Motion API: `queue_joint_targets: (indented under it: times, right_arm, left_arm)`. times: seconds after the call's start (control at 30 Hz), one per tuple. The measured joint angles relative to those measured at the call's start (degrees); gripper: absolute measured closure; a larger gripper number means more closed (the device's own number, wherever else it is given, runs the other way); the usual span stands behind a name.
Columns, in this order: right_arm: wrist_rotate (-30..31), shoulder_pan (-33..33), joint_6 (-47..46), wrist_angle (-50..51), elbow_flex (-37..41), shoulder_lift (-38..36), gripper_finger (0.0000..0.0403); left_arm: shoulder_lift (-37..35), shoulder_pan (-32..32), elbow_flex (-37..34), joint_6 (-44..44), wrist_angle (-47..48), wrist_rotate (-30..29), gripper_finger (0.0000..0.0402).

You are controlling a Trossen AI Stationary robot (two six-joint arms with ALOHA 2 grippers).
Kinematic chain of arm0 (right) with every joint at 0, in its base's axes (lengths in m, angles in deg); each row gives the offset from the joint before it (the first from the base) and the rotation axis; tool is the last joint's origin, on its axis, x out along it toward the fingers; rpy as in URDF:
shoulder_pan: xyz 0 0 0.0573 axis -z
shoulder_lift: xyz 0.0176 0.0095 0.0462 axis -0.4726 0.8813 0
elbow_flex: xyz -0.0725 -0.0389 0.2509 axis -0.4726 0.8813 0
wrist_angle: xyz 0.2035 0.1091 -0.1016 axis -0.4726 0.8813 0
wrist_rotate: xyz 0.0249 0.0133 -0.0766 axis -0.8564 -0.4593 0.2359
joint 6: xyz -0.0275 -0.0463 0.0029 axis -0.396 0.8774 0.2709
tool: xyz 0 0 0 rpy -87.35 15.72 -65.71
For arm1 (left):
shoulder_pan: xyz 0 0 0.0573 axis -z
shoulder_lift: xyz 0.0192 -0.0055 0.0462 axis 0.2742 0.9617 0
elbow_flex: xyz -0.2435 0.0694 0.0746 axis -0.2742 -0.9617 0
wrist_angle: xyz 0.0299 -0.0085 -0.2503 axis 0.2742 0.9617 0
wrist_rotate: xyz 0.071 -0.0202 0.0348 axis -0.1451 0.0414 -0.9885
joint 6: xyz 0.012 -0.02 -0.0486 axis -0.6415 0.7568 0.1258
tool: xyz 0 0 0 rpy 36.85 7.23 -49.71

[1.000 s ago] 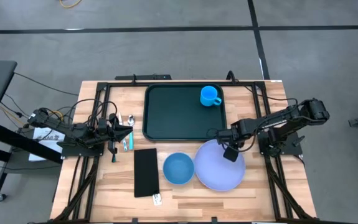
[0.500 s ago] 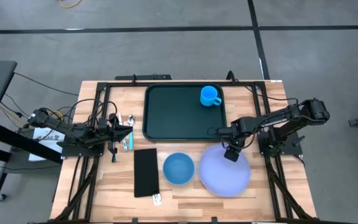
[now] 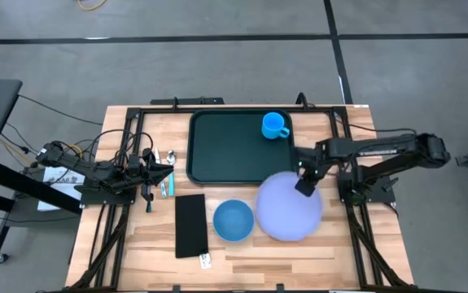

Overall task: Set up tray
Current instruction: Put the purple plate in the center of the black tray

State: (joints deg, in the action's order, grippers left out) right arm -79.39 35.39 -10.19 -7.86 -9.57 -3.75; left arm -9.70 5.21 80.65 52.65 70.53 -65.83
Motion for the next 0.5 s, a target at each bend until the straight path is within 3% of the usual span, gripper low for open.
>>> queue_joint_targets:
  times: [0.2, 0.5]
  right_arm:
    - [1.79, 6.40, 4.19, 4.03, -6.42, -0.55, 0.0401]
    - [2.80, 16.52, 9.26, 4.66, -16.17, 6.71, 0.0402]
  left_arm:
    - [0.00, 0.00, 0.00, -0.23, 0.01, -0.02, 0.0360]
    - [0.00, -0.01, 0.00, -0.26, 0.01, -1.62, 0.0360]
